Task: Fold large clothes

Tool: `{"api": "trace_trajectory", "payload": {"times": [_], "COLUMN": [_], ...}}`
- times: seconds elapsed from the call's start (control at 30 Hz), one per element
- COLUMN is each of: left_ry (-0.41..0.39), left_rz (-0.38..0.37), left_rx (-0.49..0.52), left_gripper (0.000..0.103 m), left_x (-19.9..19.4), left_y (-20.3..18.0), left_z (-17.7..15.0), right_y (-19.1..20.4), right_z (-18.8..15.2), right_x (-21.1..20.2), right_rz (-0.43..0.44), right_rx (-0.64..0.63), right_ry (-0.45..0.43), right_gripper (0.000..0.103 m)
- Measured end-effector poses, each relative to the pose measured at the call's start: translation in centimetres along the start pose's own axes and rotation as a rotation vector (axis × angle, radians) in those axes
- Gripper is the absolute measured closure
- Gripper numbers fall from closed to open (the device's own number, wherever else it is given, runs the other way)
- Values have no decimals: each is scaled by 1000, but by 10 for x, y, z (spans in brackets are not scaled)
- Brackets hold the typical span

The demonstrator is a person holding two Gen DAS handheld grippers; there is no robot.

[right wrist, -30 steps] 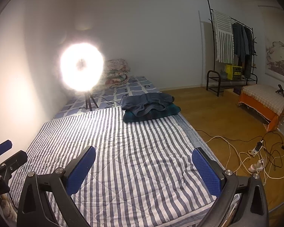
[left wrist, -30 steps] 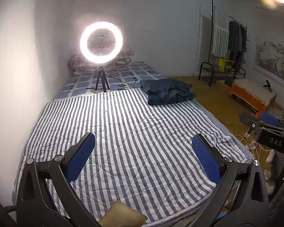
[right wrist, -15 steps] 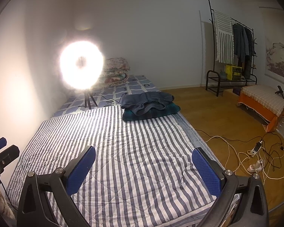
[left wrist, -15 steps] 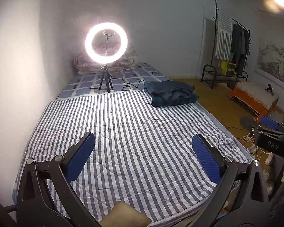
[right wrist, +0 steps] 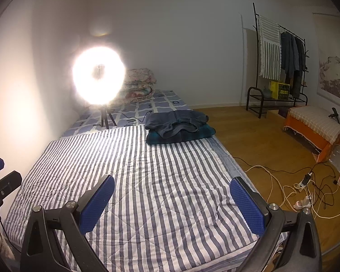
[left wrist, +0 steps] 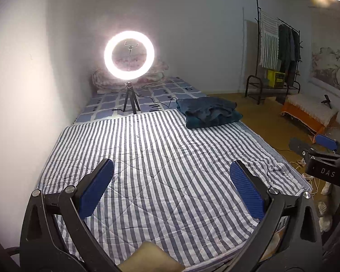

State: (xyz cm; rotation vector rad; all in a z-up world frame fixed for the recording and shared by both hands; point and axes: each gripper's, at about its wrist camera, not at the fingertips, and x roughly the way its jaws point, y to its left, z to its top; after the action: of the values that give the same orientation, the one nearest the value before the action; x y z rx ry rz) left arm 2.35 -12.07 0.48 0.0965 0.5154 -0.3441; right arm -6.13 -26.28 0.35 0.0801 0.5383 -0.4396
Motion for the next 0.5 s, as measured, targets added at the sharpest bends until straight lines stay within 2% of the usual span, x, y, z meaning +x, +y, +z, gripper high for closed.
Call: {"api": "trace_trajectory", "payload": {"times": [0.5], "left_ry": [-6], "left_rz": [12], "left_rx": [0], "left_gripper": [0], "left_x": [-2], "left_y": [1], "left_z": [0], "right_y": [2], "right_z": [-1], "right_x": [0], "right_rz": [1], "right_rx": [-6], "right_ry": [5], "right_gripper": [0]}}
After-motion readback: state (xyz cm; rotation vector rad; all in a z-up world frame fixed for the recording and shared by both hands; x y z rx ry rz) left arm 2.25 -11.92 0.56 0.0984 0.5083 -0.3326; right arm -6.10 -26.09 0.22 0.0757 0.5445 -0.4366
